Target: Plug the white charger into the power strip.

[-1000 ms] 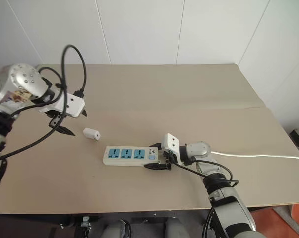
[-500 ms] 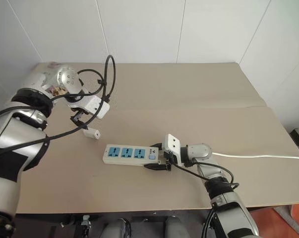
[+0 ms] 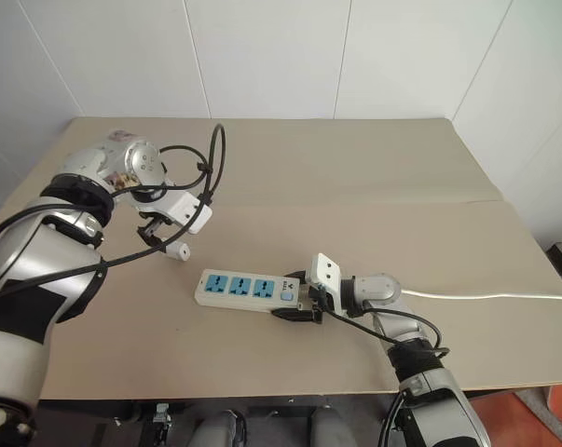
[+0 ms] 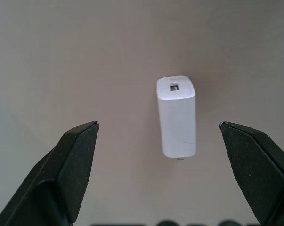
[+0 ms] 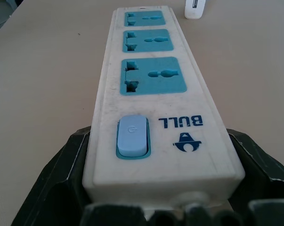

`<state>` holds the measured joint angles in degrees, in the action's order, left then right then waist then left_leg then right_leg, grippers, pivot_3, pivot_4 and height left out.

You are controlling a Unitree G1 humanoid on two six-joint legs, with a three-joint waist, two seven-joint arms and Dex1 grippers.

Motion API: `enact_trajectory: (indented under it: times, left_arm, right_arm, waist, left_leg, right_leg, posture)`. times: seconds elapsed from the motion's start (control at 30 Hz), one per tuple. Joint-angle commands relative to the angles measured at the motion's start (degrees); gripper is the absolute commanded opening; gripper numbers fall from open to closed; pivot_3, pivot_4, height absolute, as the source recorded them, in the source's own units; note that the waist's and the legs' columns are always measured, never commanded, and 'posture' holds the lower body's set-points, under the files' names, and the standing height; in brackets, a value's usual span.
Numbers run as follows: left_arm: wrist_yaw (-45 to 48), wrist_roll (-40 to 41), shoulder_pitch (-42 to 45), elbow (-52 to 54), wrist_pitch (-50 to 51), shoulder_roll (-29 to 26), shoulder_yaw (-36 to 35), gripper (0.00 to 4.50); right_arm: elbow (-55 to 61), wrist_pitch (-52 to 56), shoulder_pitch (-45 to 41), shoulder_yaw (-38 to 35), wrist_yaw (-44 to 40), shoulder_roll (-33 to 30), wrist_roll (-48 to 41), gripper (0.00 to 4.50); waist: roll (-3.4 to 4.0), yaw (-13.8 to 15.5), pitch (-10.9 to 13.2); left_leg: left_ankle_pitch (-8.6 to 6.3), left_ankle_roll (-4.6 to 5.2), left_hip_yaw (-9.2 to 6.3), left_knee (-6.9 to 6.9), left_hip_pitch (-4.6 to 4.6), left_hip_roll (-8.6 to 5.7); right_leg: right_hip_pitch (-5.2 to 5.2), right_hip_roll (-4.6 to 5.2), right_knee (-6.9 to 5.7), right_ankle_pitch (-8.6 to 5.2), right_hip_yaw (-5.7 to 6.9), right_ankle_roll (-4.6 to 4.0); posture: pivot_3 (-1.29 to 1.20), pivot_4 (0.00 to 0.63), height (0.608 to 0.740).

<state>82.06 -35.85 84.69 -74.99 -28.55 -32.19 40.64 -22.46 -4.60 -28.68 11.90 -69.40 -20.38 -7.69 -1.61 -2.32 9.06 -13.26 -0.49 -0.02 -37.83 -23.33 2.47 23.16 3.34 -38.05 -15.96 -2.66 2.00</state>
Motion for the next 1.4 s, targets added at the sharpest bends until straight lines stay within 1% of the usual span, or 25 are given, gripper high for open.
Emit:
enact_trajectory:
  times: [0.03, 0.23, 0.47, 0.73, 0.97, 1.07, 1.2, 1.23, 1.37, 1.4]
  left_arm:
    - [-0.6, -0.4, -0.4, 0.2, 0.4, 0.1, -1.1, 4.50]
    - [-1.4, -0.6, -2.2, 0.1, 2.5, 1.4, -1.5, 4.50]
    - [-5.3, -1.9, -3.7, -0.3, 6.4, 3.5, -1.4, 4.50]
    - [-7.2, -3.2, -4.5, -0.7, 7.6, 4.0, -1.1, 4.50]
    - [-6.4, -3.6, -4.4, -1.0, 7.6, 3.7, -0.9, 4.50]
    - [-6.1, -3.7, -4.4, -1.1, 7.7, 3.8, -1.2, 3.90]
    - [-5.6, -3.6, -4.5, -1.1, 7.4, 3.7, -1.3, 2.77]
    - [-5.5, -3.5, -4.5, -1.0, 7.4, 3.7, -1.4, 2.41]
    - [-5.3, -3.4, -4.5, -1.0, 7.2, 3.7, -1.5, 1.19]
    - [-5.0, -3.3, -4.4, -1.0, 6.9, 3.6, -1.7, 1.00]
  right_arm:
    - [1.7, 1.3, 1.5, 1.1, 0.4, -0.3, 0.2, 3.42]
    - [3.3, 2.5, 2.3, 1.2, 1.4, -0.3, -0.1, 3.42]
    - [4.5, 3.6, 3.8, 1.1, 2.2, -0.9, -0.2, 3.42]
    - [6.2, 4.7, 4.7, 0.6, 2.7, -1.7, -0.6, 3.42]
    - [7.1, 5.3, 5.1, 1.0, 3.2, -1.9, -0.8, 3.42]
    - [6.9, 5.2, 5.0, 1.1, 3.4, -1.8, -0.7, 3.42]
    - [7.2, 5.1, 5.3, 1.1, 3.3, -1.9, -0.8, 3.42]
    - [7.3, 5.1, 5.4, 1.1, 3.3, -1.9, -0.8, 3.42]
    - [7.0, 5.0, 5.2, 1.1, 3.4, -2.0, -0.7, 3.42]
    - [7.0, 5.0, 5.2, 1.1, 3.5, -2.0, -0.7, 3.42]
  waist:
    - [0.00, 0.0, 0.0]
    - [0.00, 0.0, 0.0]
    - [0.00, 0.2, 0.0]
    - [0.00, 0.2, 0.0]
    - [0.00, 0.3, 0.0]
    - [0.00, 0.3, 0.0]
    - [0.00, 0.3, 0.0]
    - [0.00, 0.3, 0.0]
    - [0.00, 0.3, 0.0]
    - [0.00, 0.3, 0.0]
  left_leg:
    - [0.00, 0.00, 0.00, 0.00, 0.00, 0.00]
    - [0.00, 0.00, -0.01, -0.02, 0.00, 0.00]
    - [0.00, 0.01, -0.02, -0.03, 0.00, -0.02]
    - [-0.01, 0.01, -0.02, -0.03, 0.00, -0.03]
    - [0.00, 0.01, -0.03, -0.04, 0.00, -0.04]
    - [0.00, 0.01, -0.03, -0.04, 0.00, -0.04]
    - [0.00, 0.01, -0.04, -0.04, 0.00, -0.04]
    - [0.00, 0.01, -0.04, -0.04, 0.00, -0.04]
    - [0.00, 0.01, -0.04, -0.04, 0.00, -0.05]
    - [0.00, 0.01, -0.04, -0.04, 0.00, -0.05]
  right_leg:
    - [0.00, 0.00, 0.00, 0.00, 0.00, 0.00]
    - [0.00, 0.00, -0.02, 0.00, 0.00, 0.00]
    - [-0.02, 0.01, -0.03, 0.00, 0.00, 0.00]
    - [-0.02, 0.02, -0.03, 0.00, 0.00, 0.00]
    - [-0.04, 0.02, -0.03, 0.00, 0.00, 0.00]
    - [-0.04, 0.02, -0.03, 0.00, 0.00, 0.00]
    - [-0.04, 0.02, -0.03, 0.00, 0.00, 0.00]
    - [-0.04, 0.02, -0.03, 0.00, 0.00, 0.00]
    - [-0.04, 0.02, -0.03, 0.00, 0.00, 0.00]
    - [-0.04, 0.02, -0.03, 0.00, 0.00, 0.00]
  posture:
    - [0.00, 0.150, 0.740]
    - [0.00, 0.150, 0.740]
    - [0.00, 0.150, 0.740]
    - [0.00, 0.150, 0.740]
    - [0.00, 0.150, 0.740]
    - [0.00, 0.150, 0.740]
    - [0.00, 0.150, 0.740]
    - [0.00, 0.150, 0.740]
    - [0.00, 0.150, 0.740]
    - [0.00, 0.150, 0.740]
